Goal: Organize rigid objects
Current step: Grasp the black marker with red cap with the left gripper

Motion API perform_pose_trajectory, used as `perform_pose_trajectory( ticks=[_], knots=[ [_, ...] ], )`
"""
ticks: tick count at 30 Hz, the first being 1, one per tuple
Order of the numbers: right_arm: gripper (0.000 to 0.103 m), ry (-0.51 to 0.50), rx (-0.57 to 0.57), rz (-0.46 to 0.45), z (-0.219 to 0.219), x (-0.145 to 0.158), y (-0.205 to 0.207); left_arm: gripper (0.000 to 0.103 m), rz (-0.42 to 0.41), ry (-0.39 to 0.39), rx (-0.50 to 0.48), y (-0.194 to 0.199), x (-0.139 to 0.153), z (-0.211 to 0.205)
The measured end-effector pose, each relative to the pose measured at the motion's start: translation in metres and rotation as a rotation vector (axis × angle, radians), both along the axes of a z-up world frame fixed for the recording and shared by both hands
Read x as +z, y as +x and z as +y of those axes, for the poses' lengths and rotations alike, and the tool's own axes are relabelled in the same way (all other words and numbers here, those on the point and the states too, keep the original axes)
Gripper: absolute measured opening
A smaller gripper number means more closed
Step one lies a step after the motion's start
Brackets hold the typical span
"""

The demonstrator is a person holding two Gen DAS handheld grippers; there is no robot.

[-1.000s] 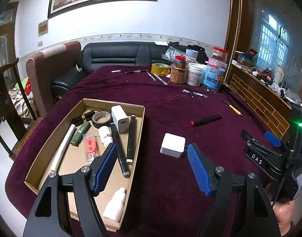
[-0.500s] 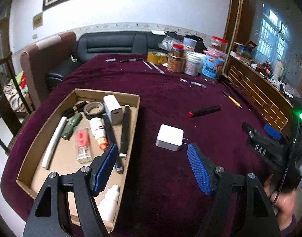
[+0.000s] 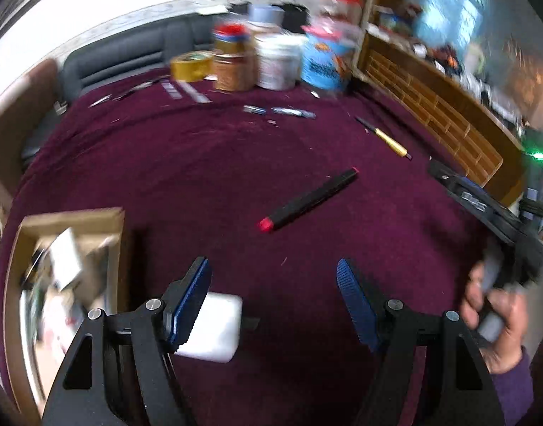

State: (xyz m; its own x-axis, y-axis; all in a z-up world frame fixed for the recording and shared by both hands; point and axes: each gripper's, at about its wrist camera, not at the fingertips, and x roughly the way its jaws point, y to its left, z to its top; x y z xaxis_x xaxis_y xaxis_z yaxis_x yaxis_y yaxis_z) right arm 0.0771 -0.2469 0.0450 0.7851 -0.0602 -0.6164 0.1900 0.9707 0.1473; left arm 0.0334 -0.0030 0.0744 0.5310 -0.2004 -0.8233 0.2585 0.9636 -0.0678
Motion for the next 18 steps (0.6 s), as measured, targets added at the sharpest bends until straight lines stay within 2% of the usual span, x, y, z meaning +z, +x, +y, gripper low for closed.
perform_pose_trajectory(
  ticks=[2, 5, 9, 10, 12, 15, 18],
  knots=[
    [0.078, 0.077, -0.015, 0.042, -0.015, -0.009, 0.003, 0.066, 0.024, 0.006, -0.052, 0.024, -0.013, -0.023],
    [0.078, 0.16, -0.036, 0.043, -0.03, -0.012, 0.001, 0.061, 0.021, 0.067, -0.093, 0.056, -0.032, -0.055],
    [0.078, 0.142, -0.048, 0.039, -0.034, -0.01, 0.0, 0.057, 0.028, 0.17, -0.126, 0.084, -0.058, -0.081],
    [0.078, 0.137, -0.054, 0.04, -0.036, -0.01, 0.001, 0.051, 0.004, 0.155, -0.13, 0.084, -0.056, -0.082],
    [0.078, 0.143, -0.065, 0.044, -0.039, -0.01, 0.002, 0.014, 0.039, 0.114, -0.145, 0.08, -0.054, -0.082],
    [0.078, 0.158, -0.073, 0.057, -0.042, -0.013, 0.005, 0.011, 0.048, 0.111, -0.146, 0.069, -0.052, -0.084],
    [0.078, 0.165, -0.091, 0.069, -0.046, -0.015, 0.006, 0.011, 0.057, 0.054, -0.114, 0.049, -0.049, -0.07]
  ],
)
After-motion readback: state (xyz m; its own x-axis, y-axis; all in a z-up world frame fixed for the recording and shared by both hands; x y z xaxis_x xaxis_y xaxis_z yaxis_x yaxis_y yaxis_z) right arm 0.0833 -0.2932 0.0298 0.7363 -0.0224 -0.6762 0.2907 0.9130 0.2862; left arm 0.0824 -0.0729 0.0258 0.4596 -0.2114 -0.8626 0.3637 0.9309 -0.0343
